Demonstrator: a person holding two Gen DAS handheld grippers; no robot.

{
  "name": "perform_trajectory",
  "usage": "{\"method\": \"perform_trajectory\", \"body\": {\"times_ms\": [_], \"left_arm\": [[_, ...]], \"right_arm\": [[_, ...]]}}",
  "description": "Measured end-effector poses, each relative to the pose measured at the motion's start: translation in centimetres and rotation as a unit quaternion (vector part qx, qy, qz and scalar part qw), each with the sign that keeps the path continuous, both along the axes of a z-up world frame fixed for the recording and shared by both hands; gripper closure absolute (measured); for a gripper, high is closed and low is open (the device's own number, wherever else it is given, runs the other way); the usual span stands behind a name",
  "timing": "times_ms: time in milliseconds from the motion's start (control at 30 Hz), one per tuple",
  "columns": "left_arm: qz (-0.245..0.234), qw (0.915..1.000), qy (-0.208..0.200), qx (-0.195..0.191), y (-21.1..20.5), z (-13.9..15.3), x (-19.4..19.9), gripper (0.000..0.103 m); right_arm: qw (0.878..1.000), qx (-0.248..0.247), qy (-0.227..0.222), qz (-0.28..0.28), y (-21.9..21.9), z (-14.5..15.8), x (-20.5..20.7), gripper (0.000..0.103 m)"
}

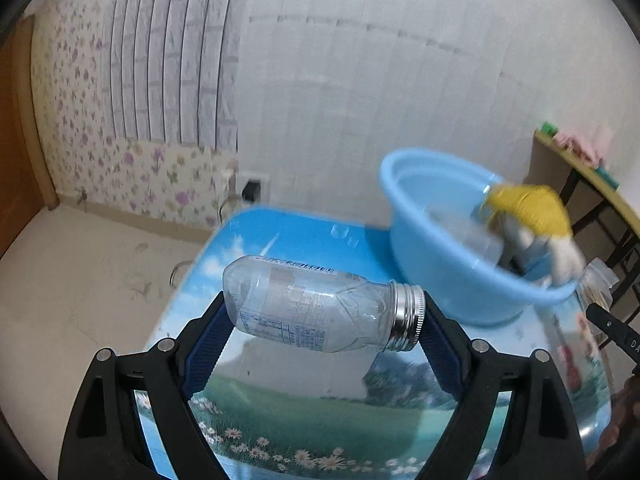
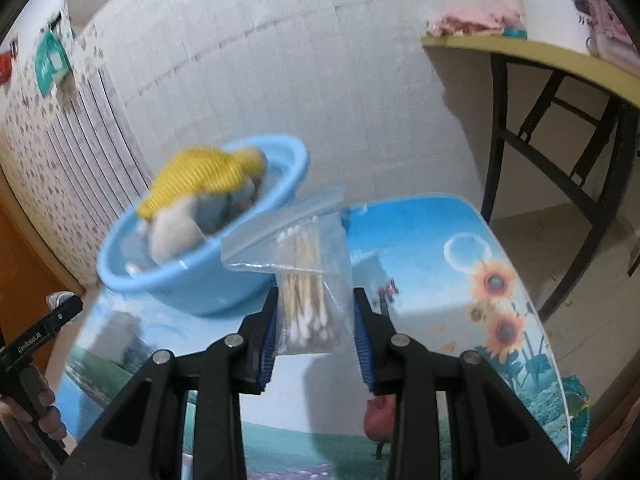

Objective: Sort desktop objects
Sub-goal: 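Lift the glass bottle with the left gripper while the right lifts the swab bag, then carry the bottle and swab bag over the blue basin and open both grippers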

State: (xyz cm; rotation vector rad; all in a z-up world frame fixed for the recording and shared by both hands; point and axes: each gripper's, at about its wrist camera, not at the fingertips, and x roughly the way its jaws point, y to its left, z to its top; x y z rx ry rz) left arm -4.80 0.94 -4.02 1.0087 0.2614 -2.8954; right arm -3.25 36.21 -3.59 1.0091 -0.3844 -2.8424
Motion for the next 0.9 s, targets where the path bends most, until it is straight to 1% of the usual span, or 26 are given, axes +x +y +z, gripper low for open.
{"method": "perform_trajectory", "body": {"times_ms": [67,233,433,567,733,900], "left_arm": [[-0.007,0.9998,0.02,-0.004,0.4,1.3,0.2,0.016],[-0.035,0.9984,0.043,-0.003,1.9,3.0,0.8,0.016],[-0.073,0.996,0.05,-0.006,4.2,4.0,0.6,0.016],[-0.096,0.9931,0.067,-0.014,5.8,5.0,-0.1,0.016],[-0.113,0.9914,0.064,-0.02,7.2,5.3,-1.6,0.016],[-0.125,0.9902,0.056,-0.027,8.2,4.7,-3.4,0.015]], "right_arm": [[1.0,-0.004,0.018,0.004,-0.4,1.2,0.5,0.07],[0.999,-0.007,0.048,0.026,-1.6,3.1,1.0,0.07],[0.997,0.002,0.067,0.05,-3.1,4.5,1.4,0.07],[0.995,0.001,0.069,0.073,-4.0,4.7,0.7,0.07],[0.993,-0.006,0.077,0.086,-4.4,5.0,-0.3,0.07],[0.993,-0.003,0.08,0.092,-4.7,4.9,-1.7,0.07]]}}
